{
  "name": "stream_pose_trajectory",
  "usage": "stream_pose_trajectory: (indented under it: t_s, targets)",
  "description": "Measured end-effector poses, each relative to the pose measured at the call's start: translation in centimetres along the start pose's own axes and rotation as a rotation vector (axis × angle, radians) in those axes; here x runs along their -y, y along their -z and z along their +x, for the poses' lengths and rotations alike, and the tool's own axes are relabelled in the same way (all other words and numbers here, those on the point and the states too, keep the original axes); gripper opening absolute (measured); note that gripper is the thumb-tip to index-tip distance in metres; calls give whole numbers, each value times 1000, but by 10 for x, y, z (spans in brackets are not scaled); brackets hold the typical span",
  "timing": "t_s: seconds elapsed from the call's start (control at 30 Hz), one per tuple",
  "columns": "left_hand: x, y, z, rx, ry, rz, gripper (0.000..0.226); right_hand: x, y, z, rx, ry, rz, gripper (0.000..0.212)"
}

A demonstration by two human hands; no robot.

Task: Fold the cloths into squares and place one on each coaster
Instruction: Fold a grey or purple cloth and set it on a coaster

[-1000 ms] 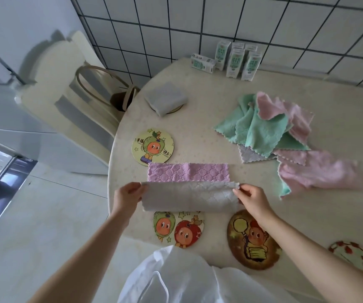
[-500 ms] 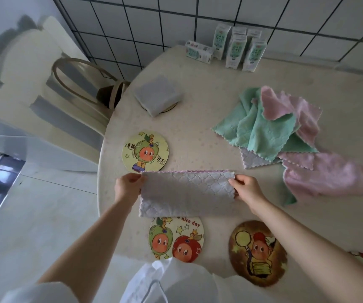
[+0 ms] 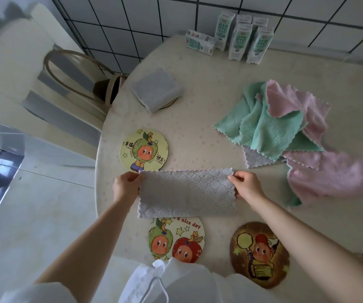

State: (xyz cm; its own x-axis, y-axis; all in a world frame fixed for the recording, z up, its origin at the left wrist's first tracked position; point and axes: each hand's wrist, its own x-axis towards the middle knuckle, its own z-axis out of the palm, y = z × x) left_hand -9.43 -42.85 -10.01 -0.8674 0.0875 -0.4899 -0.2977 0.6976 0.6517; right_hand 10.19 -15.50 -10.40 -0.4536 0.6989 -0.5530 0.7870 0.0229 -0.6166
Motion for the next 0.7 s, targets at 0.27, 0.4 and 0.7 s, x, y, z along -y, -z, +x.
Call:
stream_pose_trajectory:
  t_s: [0.27, 0.4, 0.7]
  targets:
    - [-3, 1, 1, -74, 17, 124, 24, 6, 2, -3, -51, 44, -51, 16]
    - [5, 0, -21, -176, -180, 454, 22, 4, 10, -31, -110, 221, -215, 30]
    - [55, -50, -118, 176, -1018, 714, 53, -33, -32, -106, 120, 901, -653, 55]
